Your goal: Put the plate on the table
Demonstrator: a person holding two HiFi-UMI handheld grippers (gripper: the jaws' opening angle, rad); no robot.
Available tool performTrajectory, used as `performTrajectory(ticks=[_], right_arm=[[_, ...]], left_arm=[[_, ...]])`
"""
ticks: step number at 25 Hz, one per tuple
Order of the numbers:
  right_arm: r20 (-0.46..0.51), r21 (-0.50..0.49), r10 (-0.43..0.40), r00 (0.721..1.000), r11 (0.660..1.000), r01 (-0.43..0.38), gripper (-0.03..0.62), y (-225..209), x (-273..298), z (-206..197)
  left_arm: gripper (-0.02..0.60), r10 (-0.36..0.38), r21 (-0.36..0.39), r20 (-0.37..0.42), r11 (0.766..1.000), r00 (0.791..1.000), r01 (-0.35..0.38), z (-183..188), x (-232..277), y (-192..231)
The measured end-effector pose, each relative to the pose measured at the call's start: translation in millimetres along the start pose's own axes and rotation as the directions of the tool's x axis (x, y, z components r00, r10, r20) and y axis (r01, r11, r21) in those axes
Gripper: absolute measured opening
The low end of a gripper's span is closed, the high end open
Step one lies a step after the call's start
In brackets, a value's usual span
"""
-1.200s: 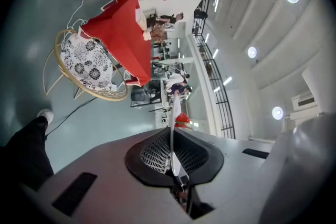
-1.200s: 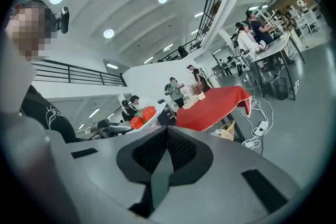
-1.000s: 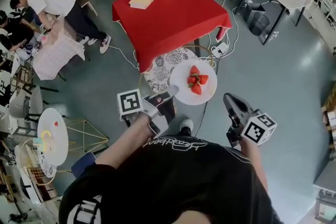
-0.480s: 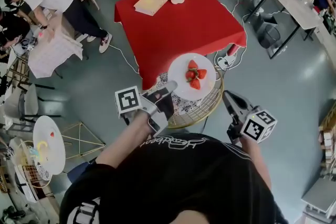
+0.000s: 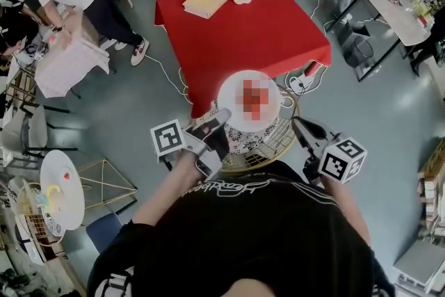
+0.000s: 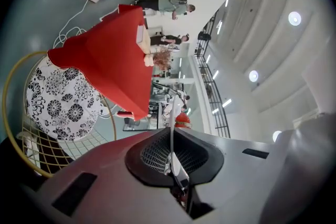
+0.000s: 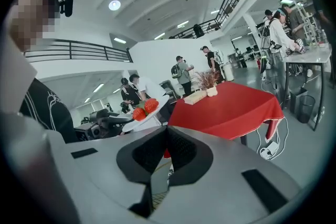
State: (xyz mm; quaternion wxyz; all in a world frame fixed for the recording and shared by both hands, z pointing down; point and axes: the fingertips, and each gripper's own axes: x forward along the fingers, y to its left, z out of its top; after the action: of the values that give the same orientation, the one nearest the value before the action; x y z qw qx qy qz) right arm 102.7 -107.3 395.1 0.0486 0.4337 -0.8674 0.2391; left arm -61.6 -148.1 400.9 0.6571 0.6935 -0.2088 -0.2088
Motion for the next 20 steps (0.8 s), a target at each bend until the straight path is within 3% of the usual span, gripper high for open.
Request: performTrajectory(ticks=[9,20], right_arm=[[0.002,0.015,0.072,0.997,0.997,-0.072,0.008,-10,43,10],[-0.039,0.045,0.1,0.994,0.994,-0.099,0.008,-66,71,30]], left_arm=[[0.017,0.016,0.026,0.077,0.999,0.997,-0.019,27,-2,6],[0.017,0.006,0.064,0.11,0.998,0.994,-0.013,67,69,3]])
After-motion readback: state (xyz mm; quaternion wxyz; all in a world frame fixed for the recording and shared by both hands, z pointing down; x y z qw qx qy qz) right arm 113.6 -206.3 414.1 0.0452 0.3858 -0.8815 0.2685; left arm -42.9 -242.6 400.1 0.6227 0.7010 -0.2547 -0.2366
